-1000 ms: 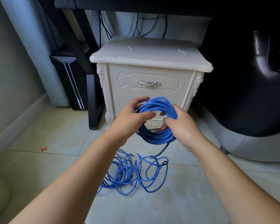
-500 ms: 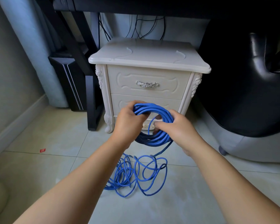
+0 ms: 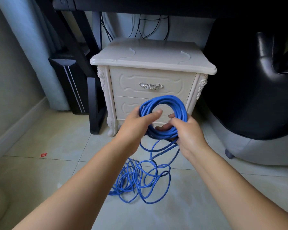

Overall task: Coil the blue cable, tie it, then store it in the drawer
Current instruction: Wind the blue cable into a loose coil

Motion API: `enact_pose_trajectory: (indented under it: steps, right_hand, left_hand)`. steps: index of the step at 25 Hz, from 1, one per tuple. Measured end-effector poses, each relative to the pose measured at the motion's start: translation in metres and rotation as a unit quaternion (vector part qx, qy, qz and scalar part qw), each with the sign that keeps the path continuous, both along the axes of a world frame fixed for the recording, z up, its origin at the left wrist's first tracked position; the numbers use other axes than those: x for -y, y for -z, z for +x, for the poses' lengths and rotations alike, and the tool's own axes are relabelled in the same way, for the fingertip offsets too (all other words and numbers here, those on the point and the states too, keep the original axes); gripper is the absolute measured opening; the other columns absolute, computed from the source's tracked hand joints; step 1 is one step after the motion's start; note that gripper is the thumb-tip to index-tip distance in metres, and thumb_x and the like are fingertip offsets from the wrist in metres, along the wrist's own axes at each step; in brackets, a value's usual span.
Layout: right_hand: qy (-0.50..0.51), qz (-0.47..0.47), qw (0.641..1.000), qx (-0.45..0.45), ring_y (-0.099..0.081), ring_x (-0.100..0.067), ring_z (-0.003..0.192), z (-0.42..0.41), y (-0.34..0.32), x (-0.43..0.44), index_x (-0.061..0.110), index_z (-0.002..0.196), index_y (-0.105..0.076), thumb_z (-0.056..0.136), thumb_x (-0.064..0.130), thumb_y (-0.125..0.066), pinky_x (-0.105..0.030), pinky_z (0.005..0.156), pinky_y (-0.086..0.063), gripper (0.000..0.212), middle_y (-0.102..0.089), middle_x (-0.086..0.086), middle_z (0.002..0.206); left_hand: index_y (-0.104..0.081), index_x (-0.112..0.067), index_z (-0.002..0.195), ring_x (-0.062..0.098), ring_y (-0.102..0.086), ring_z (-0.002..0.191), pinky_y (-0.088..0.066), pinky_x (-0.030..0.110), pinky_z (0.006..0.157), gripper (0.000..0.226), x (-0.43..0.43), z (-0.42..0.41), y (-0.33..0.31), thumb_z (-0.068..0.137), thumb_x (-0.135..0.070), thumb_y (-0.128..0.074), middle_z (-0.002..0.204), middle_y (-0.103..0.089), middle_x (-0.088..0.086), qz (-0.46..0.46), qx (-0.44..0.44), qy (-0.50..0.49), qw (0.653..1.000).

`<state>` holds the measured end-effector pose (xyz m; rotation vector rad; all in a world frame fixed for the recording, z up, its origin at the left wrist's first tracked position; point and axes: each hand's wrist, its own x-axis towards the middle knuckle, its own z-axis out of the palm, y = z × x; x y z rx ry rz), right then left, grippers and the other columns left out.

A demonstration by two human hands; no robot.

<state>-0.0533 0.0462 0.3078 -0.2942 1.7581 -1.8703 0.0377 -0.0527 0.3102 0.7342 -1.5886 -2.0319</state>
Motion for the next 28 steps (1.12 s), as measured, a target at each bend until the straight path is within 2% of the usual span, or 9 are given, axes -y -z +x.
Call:
enact_pose_trajectory:
  steps: [3,5,10,12,15,20,23,26,28]
  right_hand:
    - [0.048,-0.079,0.991,0.1,-0.059,-0.019,0.045,-0.015,-0.009,-0.001,0.009,0.095,-0.053,0.088,-0.01,-0.045,-0.038,0.057,-0.058,0.021,-0.052,-0.009,0.053]
    - [0.06,-0.11,0.982,0.138,-0.058,-0.019,0.045,-0.023,-0.013,-0.003,0.004,0.097,-0.053,0.088,-0.011,-0.044,-0.039,0.053,-0.058,0.02,-0.049,-0.009,0.055]
    - [0.068,-0.168,0.96,0.212,-0.061,-0.029,0.068,-0.029,-0.01,-0.007,0.003,0.092,-0.052,0.088,-0.01,-0.045,-0.037,0.05,-0.058,0.016,-0.05,-0.015,0.072]
    - [0.046,-0.184,0.951,0.242,-0.06,-0.035,0.086,-0.026,-0.008,-0.008,0.004,0.091,-0.052,0.089,-0.009,-0.045,-0.044,0.063,-0.061,0.015,-0.05,-0.018,0.084]
    - [-0.001,-0.141,0.966,0.215,-0.06,-0.031,0.073,-0.021,-0.01,-0.011,0.003,0.089,-0.053,0.088,-0.011,-0.044,-0.047,0.072,-0.058,0.016,-0.051,-0.015,0.072]
    - [-0.119,0.063,0.991,0.015,-0.07,-0.033,0.06,-0.017,-0.019,-0.02,0.01,0.093,-0.053,0.076,-0.015,-0.045,-0.022,0.046,-0.049,0.032,-0.056,-0.005,0.061]
    - [-0.157,0.17,0.963,-0.141,-0.074,-0.031,0.068,-0.018,-0.019,-0.021,0.016,0.094,-0.053,0.082,-0.004,-0.045,-0.018,0.047,-0.043,0.024,-0.061,-0.005,0.055]
    - [-0.215,0.239,0.901,-0.291,-0.073,-0.02,0.064,-0.014,-0.022,-0.02,0.025,0.089,-0.053,0.086,0.006,-0.046,-0.027,0.054,-0.046,0.021,-0.067,-0.009,0.061]
    - [-0.247,0.26,0.868,-0.342,-0.071,-0.015,0.06,-0.01,-0.022,-0.018,0.028,0.086,-0.054,0.084,0.007,-0.048,-0.031,0.059,-0.052,0.022,-0.067,-0.006,0.064]
  left_hand:
    - [-0.063,-0.023,0.118,0.004,-0.068,0.1,-0.049,0.018,0.084,0.038,0.003,0.01,-0.002,0.083,-0.028,-0.076,0.107,-0.073,-0.006,-0.12,0.062,0.114,0.984]
    - [-0.065,-0.013,0.105,0.012,-0.071,0.092,-0.057,0.03,0.085,0.021,0.001,0.013,0.001,0.089,-0.026,-0.07,0.091,-0.075,0.0,-0.131,0.096,0.123,0.979]
    - [-0.051,-0.013,0.068,0.019,-0.069,0.068,-0.057,0.032,0.074,0.034,0.003,0.008,-0.004,0.099,-0.025,-0.053,0.066,-0.066,0.004,0.086,0.06,0.05,0.993]
    - [-0.049,-0.016,0.064,0.015,-0.068,0.066,-0.053,0.029,0.073,0.034,0.001,0.007,-0.003,0.098,-0.022,-0.05,0.065,-0.067,0.001,0.208,0.034,0.021,0.977]
    - [-0.056,-0.013,0.067,0.016,-0.066,0.061,-0.058,0.028,0.065,0.031,0.005,0.009,-0.007,0.096,-0.017,-0.046,0.066,-0.067,0.002,0.352,-0.032,0.004,0.936]
    - [-0.07,-0.014,0.098,0.016,-0.071,0.081,-0.058,0.036,0.081,0.04,0.01,0.009,-0.005,0.1,-0.044,-0.045,0.09,-0.073,0.003,-0.006,0.127,-0.004,0.992]
    - [-0.062,-0.023,0.126,0.007,-0.063,0.11,-0.049,0.03,0.098,0.038,0.01,0.013,-0.011,0.097,-0.044,-0.049,0.12,-0.068,-0.004,-0.084,0.046,0.037,0.995]
    - [-0.054,-0.027,0.135,-0.005,-0.062,0.092,-0.046,0.008,0.082,0.049,0.0,0.016,-0.013,0.089,-0.012,-0.064,0.114,-0.067,-0.008,-0.241,0.06,0.113,0.962]
    - [-0.052,-0.03,0.132,-0.001,-0.064,0.075,-0.049,0.011,0.069,0.049,-0.005,0.013,-0.006,0.087,-0.015,-0.065,0.099,-0.067,-0.009,-0.373,0.143,0.081,0.913]
